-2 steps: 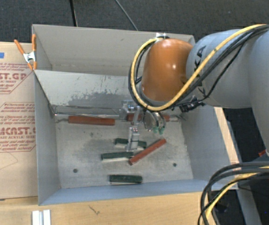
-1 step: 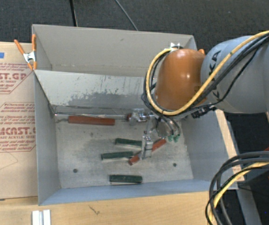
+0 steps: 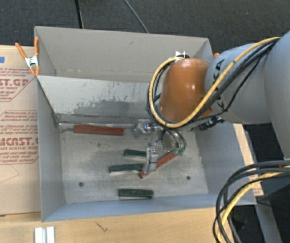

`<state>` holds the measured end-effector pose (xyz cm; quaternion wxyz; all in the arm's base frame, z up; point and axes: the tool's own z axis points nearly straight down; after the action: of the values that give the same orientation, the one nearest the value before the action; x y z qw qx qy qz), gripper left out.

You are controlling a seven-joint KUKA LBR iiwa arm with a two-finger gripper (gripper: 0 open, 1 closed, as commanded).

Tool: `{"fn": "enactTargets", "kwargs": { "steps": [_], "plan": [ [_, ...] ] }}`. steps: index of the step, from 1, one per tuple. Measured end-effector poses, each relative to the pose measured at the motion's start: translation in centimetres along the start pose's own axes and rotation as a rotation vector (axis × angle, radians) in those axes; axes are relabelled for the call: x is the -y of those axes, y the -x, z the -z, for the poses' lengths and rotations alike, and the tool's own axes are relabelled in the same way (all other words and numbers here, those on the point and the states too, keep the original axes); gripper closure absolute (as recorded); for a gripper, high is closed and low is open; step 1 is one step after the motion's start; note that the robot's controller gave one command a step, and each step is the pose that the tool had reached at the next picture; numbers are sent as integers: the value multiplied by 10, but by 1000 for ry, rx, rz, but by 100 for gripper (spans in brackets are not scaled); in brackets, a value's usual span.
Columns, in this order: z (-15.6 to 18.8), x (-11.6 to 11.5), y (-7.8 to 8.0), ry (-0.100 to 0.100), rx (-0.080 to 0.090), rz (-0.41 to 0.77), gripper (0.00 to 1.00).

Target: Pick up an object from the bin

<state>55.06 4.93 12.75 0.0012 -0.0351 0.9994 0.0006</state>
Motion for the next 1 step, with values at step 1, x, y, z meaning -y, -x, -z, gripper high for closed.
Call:
{"fn": "enactTargets", "kwargs": {
  "steps": [1],
  "plan": [
    [-60, 1, 2, 1, -5, 19, 0]
  ]
}}
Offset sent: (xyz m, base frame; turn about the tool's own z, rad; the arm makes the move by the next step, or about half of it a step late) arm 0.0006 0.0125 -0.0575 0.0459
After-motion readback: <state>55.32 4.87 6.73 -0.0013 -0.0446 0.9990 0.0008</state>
